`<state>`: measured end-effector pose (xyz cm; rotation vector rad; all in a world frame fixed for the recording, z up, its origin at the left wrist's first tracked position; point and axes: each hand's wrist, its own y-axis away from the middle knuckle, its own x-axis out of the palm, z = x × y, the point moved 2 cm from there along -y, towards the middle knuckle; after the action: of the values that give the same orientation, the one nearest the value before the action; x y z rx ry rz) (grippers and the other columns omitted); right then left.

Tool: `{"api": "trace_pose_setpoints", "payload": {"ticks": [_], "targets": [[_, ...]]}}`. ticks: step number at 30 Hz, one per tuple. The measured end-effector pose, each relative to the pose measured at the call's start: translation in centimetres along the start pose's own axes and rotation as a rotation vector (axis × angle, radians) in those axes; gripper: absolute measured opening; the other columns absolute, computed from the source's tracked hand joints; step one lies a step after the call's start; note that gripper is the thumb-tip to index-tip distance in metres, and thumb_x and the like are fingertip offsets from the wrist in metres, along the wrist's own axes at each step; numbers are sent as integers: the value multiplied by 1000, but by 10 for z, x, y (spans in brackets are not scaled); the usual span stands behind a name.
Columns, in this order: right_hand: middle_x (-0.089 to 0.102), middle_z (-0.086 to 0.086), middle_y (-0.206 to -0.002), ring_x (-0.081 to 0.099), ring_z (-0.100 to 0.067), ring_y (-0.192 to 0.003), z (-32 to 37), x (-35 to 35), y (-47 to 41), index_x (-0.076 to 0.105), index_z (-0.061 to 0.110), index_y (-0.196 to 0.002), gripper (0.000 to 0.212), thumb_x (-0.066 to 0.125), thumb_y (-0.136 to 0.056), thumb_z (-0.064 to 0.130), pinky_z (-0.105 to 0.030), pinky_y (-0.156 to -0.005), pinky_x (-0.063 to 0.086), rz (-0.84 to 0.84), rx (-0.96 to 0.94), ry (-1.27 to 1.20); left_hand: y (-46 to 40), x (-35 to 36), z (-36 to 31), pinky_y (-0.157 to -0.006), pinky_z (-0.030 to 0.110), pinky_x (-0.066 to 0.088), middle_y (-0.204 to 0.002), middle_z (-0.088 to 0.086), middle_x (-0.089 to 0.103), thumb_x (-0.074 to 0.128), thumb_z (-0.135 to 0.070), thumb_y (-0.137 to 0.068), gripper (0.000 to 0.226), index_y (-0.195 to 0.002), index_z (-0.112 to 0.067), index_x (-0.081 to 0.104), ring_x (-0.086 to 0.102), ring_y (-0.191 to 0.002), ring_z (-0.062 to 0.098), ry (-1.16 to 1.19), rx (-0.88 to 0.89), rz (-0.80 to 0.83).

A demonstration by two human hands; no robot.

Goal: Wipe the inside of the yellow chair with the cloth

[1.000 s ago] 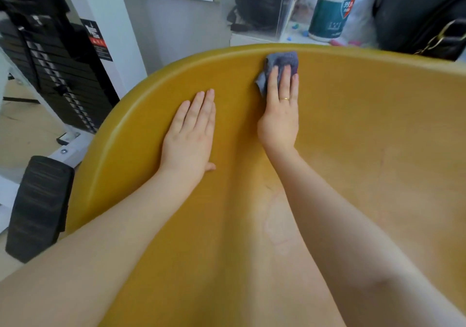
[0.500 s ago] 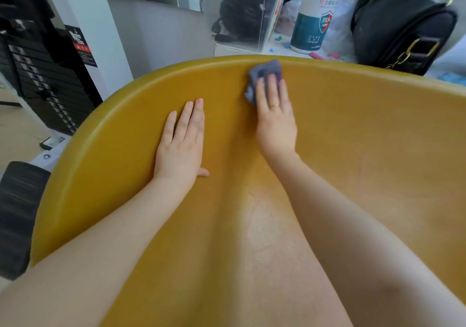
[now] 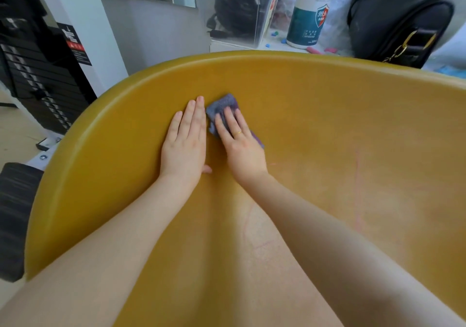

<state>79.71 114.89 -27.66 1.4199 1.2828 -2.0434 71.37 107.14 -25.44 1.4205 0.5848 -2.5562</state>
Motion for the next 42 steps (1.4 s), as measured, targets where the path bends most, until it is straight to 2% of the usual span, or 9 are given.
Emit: {"api": "trace_pose_setpoints", "payload": {"ticks": [3, 7, 13, 17, 22, 26, 34, 39, 42], "targets": [[30, -11, -149, 22, -30, -139, -36, -17, 0, 37, 10, -139, 49, 32, -91, 4, -35, -108, 32, 93, -21, 12, 10, -1, 1, -116, 36, -6, -155, 16, -18, 57, -61, -76, 120, -144, 2, -17, -10, -145, 26, 38, 43, 64], [15, -3, -154, 6, -23, -142, -54, -26, 6, 27, 13, -144, 62, 35, -88, -12, -28, -108, 22, 54, 187, -75, 36, 7, 4, -115, 36, -9, -154, 15, -22, 55, -62, -78, 116, -145, 0, -15, -13, -144, 25, 53, 147, 201], [27, -16, -149, 16, -36, -139, 19, 23, 69, 36, 4, -138, 67, 39, -73, -12, -41, -109, 29, 168, 173, -322, 64, 12, -1, -115, 35, -9, -154, 14, -23, 59, -66, -71, 124, -145, 0, -16, -15, -144, 25, 74, 196, 302], [35, -21, -143, 22, -43, -135, 51, 37, 117, 42, 0, -134, 61, 41, -73, -4, -39, -109, 12, 241, 175, -406, 62, 13, 0, -116, 35, -9, -154, 13, -22, 59, -68, -70, 125, -146, -2, -15, -14, -144, 25, 87, 201, 297], [52, -18, -131, 43, -41, -125, 36, 40, 103, 54, 2, -125, 62, 20, -75, 12, -43, -101, 32, 149, 105, -284, 59, 21, -3, -115, 37, -11, -154, 13, -24, 57, -69, -70, 122, -147, -6, -14, -17, -143, 26, 89, 221, 283], [63, -14, -119, 59, -43, -102, -5, 37, 74, 64, 5, -114, 49, 33, -76, 7, -51, -89, 47, -62, 97, -39, 59, 25, -6, -114, 37, -12, -153, 13, -26, 59, -68, -70, 123, -147, -8, -16, -19, -143, 27, 101, 208, 280], [63, -15, -118, 55, -31, -68, 33, 45, 90, 64, 5, -114, 51, 32, -73, 9, -30, -59, 51, -71, 207, -129, 59, 23, -14, -114, 42, -11, -154, 13, -21, 61, -67, -69, 122, -148, -8, -13, -16, -143, 30, 133, 172, 269], [62, -11, -122, 46, -28, -78, 26, 48, 111, 62, 9, -119, 47, 34, -80, 13, -28, -54, 51, -49, 94, -24, 58, 27, -14, -115, 42, -11, -154, 12, -23, 58, -69, -70, 122, -148, -9, -14, -17, -143, 30, 122, 180, 256], [62, -4, -124, 57, -30, -78, -4, 40, 88, 62, 16, -119, 49, 34, -79, 14, -27, -49, 47, -76, 178, 91, 59, 29, -14, -115, 43, -11, -154, 12, -24, 57, -71, -69, 123, -147, -10, -16, -18, -143, 29, 122, 191, 262]]}}
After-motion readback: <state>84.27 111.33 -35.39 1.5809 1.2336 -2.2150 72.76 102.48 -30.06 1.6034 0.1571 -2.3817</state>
